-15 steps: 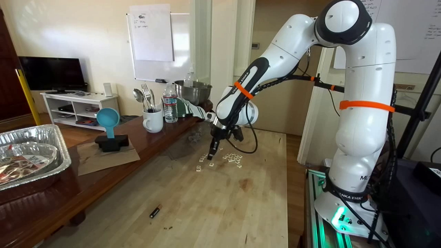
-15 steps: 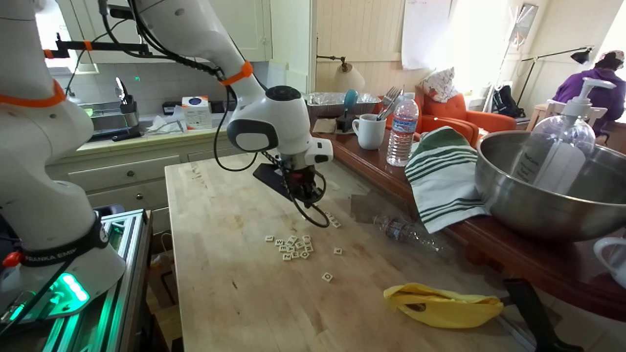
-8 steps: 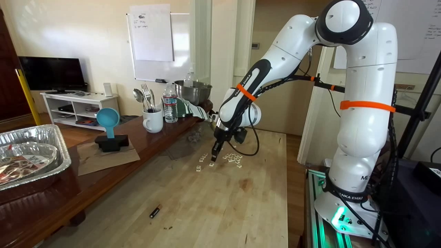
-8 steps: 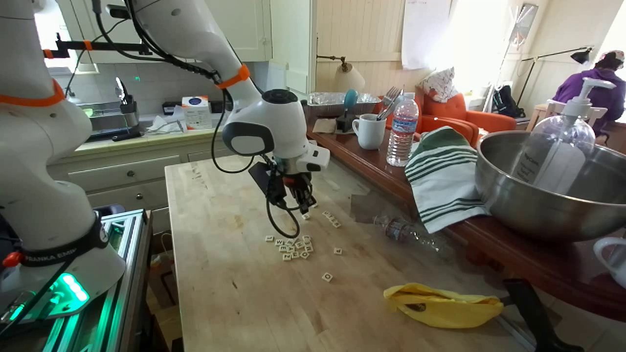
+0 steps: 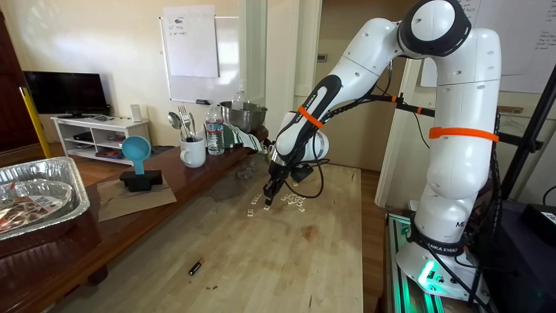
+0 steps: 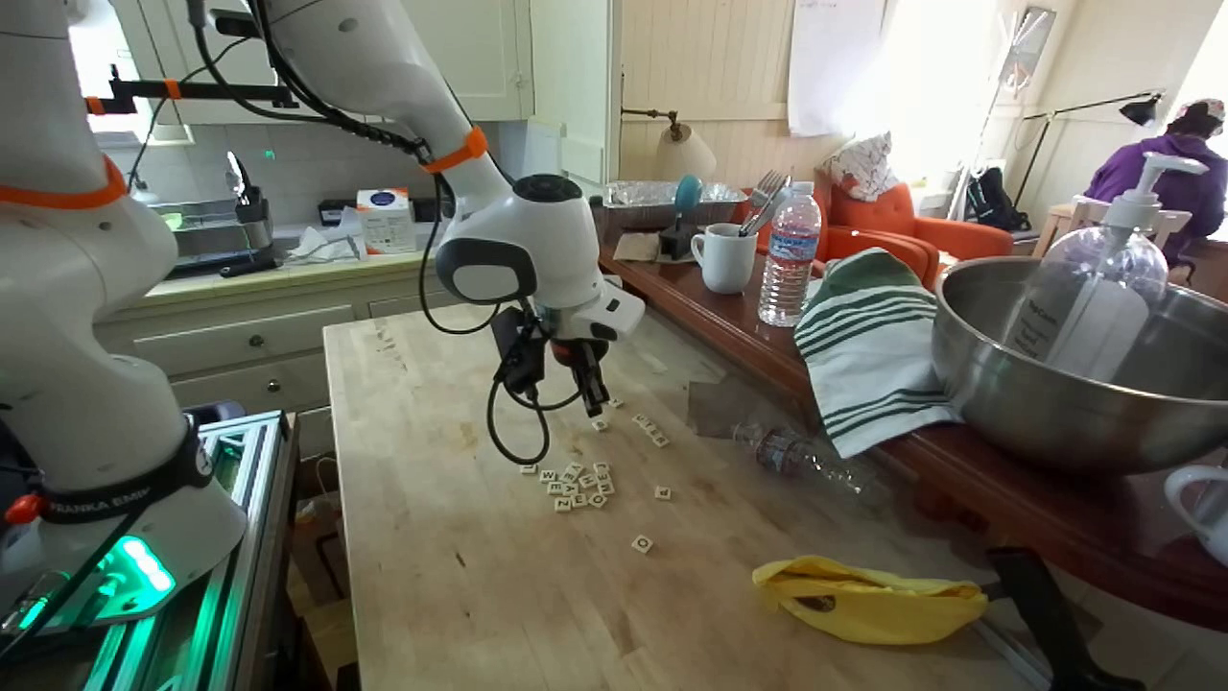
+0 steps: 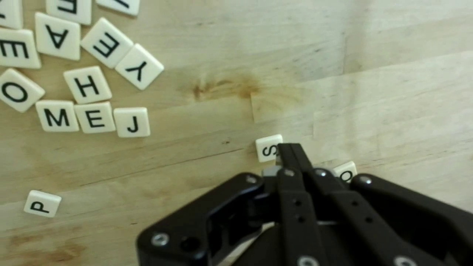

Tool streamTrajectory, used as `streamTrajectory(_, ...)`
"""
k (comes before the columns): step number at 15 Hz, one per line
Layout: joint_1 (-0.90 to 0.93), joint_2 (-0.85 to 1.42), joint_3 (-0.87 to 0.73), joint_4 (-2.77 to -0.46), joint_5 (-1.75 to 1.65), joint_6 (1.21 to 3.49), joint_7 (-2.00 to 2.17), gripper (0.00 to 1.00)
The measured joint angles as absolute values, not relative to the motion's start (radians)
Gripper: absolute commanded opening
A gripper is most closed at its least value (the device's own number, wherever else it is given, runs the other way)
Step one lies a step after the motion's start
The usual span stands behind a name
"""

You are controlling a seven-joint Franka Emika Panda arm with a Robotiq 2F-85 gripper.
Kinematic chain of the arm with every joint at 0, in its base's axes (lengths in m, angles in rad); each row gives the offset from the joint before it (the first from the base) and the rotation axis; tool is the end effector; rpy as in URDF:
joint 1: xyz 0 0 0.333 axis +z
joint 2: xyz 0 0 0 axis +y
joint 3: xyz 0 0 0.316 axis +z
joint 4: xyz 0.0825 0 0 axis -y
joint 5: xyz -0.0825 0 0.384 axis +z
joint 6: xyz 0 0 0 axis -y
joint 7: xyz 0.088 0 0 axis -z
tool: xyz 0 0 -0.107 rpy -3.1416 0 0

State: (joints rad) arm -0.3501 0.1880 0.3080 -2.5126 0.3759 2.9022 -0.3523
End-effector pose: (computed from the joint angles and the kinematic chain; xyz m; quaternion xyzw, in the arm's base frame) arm 0.4821 -0.0391 0.2301 -0.9906 0.0285 -0.1141 0.0695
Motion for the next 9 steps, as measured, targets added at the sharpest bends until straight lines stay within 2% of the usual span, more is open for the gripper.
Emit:
streamTrajectory(4, -0.348, 0.189, 0.299, -2.512, 0.376, 2.902, -0.273, 0.0)
streamTrajectory(9, -0.246, 0.199, 0.187, -2.512, 0.37, 2.902, -0.218, 0.0)
